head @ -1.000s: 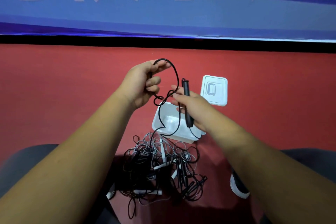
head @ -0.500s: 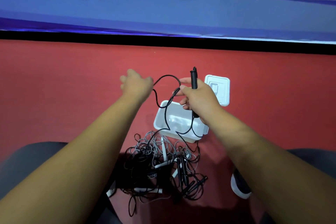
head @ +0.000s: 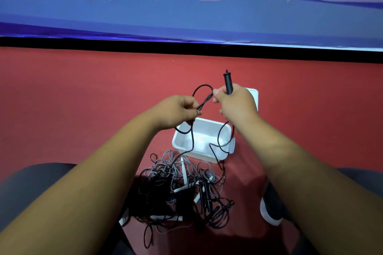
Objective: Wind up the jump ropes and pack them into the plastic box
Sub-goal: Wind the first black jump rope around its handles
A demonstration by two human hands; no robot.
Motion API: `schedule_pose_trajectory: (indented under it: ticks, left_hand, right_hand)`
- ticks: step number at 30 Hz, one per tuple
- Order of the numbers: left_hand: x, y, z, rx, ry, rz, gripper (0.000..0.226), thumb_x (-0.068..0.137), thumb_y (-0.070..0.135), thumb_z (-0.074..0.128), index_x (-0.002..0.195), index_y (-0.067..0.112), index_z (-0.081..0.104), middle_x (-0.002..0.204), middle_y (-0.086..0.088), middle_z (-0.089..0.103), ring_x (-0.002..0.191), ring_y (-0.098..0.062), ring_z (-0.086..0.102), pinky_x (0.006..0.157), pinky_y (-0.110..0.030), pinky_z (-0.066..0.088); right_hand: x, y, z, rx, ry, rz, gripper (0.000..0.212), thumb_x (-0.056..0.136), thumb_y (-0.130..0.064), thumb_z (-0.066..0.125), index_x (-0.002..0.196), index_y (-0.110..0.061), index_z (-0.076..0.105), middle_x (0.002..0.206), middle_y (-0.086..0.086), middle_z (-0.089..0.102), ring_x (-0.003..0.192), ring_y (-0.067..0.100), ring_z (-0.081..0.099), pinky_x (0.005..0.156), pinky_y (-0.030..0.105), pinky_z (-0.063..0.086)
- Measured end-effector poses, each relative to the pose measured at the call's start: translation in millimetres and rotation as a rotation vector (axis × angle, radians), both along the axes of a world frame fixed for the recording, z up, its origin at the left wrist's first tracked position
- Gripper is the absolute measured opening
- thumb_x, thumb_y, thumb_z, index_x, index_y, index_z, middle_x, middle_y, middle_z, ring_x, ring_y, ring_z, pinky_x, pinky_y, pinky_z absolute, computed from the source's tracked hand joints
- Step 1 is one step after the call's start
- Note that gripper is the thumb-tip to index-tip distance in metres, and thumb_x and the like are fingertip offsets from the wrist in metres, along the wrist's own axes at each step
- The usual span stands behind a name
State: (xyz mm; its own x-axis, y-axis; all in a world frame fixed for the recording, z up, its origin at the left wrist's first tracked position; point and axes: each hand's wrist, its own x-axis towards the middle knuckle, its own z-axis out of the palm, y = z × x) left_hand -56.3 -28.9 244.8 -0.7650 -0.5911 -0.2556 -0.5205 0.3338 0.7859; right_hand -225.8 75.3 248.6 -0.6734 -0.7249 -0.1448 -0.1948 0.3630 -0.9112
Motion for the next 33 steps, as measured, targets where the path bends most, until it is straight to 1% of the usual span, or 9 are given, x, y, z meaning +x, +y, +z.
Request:
schedule_pose_trajectory:
  ticks: [4, 7, 12, 15, 19, 24, 27, 30, 33]
  left_hand:
    - [-3, -6, 9, -0.253, -0.035, 0.162, 0.018, 0.096, 0.030, 0.074, 0.091, 0.013, 0.069, 0.079, 0.002, 0.074, 0.071, -0.014, 0.070, 0.067, -0.031, 0.054]
    - [-2, -10, 24, -0.434, -0.067, 0.149, 0.026, 0.093, 0.038, 0.076, 0.087, 0.016, 0.062, 0.078, 0.003, 0.069, 0.074, -0.020, 0.062, 0.065, -0.032, 0.045]
    - [10, -21, 48, -0.599, -0.070, 0.225, 0.039, 0.091, 0.057, 0.070, 0.081, 0.023, 0.053, 0.073, 0.002, 0.061, 0.074, -0.025, 0.060, 0.062, -0.036, 0.047]
    - [12, -28, 75, -0.558, 0.012, 0.266, 0.046, 0.087, 0.069, 0.069, 0.078, 0.025, 0.058, 0.067, 0.005, 0.060, 0.065, -0.015, 0.059, 0.057, -0.032, 0.044]
    - [14, -32, 118, -0.479, 0.123, 0.172, 0.032, 0.093, 0.049, 0.073, 0.081, 0.022, 0.060, 0.066, 0.010, 0.053, 0.062, -0.008, 0.048, 0.060, -0.029, 0.038]
    - [29, -30, 157, 0.086, 0.399, 0.162, 0.009, 0.101, 0.017, 0.068, 0.104, 0.009, 0.068, 0.086, -0.004, 0.065, 0.084, -0.019, 0.072, 0.092, -0.044, 0.060]
    - [32, -22, 177, 0.199, 0.420, 0.140, 0.015, 0.103, 0.007, 0.061, 0.116, 0.004, 0.067, 0.084, -0.011, 0.067, 0.085, -0.025, 0.071, 0.091, -0.045, 0.062]
    - [28, -14, 193, 0.142, 0.441, 0.169, 0.017, 0.103, 0.012, 0.064, 0.116, 0.008, 0.073, 0.081, -0.006, 0.066, 0.077, -0.022, 0.067, 0.076, -0.036, 0.061]
    - [21, -9, 201, 0.110, 0.442, 0.187, 0.016, 0.101, 0.014, 0.068, 0.114, 0.012, 0.077, 0.082, -0.002, 0.067, 0.073, -0.018, 0.066, 0.073, -0.034, 0.060]
  right_hand:
    - [-5, 1, 12, 0.159, 0.227, 0.032, 0.029, 0.107, -0.040, 0.060, 0.090, -0.017, 0.058, 0.072, -0.002, 0.051, 0.061, 0.018, 0.048, 0.052, 0.031, 0.034]
    - [-2, -2, 29, 0.175, 0.288, 0.036, 0.030, 0.108, -0.042, 0.054, 0.091, -0.017, 0.056, 0.074, 0.000, 0.054, 0.066, 0.025, 0.054, 0.057, 0.034, 0.042]
    - [-16, -17, 67, -0.037, -0.183, -0.191, 0.021, 0.100, -0.035, 0.060, 0.092, -0.016, 0.060, 0.071, 0.007, 0.053, 0.046, 0.025, 0.050, 0.054, 0.036, 0.047]
    - [-21, -24, 97, -0.171, -0.383, -0.251, 0.013, 0.098, -0.027, 0.059, 0.097, -0.013, 0.060, 0.067, 0.004, 0.048, 0.044, 0.019, 0.041, 0.047, 0.028, 0.038]
    - [-25, -23, 135, -0.337, -0.555, -0.326, 0.008, 0.096, -0.009, 0.050, 0.100, -0.014, 0.054, 0.063, 0.000, 0.039, 0.041, 0.013, 0.034, 0.046, 0.022, 0.033]
    - [-42, -14, 158, -0.446, -0.618, -0.435, 0.017, 0.095, -0.005, 0.046, 0.105, -0.017, 0.054, 0.064, -0.001, 0.035, 0.041, 0.013, 0.032, 0.046, 0.021, 0.033]
    - [-49, -8, 155, -0.318, -0.461, -0.423, 0.011, 0.098, -0.014, 0.051, 0.105, -0.013, 0.060, 0.068, 0.005, 0.056, 0.040, 0.016, 0.048, 0.050, 0.029, 0.048]
    - [-49, 4, 152, 0.009, 0.036, -0.254, 0.019, 0.099, -0.022, 0.056, 0.108, -0.008, 0.066, 0.094, 0.014, 0.069, 0.067, 0.029, 0.060, 0.060, 0.030, 0.045]
    - [-29, 13, 157, -0.099, 0.105, -0.032, 0.026, 0.102, -0.026, 0.061, 0.119, -0.013, 0.076, 0.107, 0.011, 0.076, 0.093, 0.019, 0.064, 0.075, 0.027, 0.043]
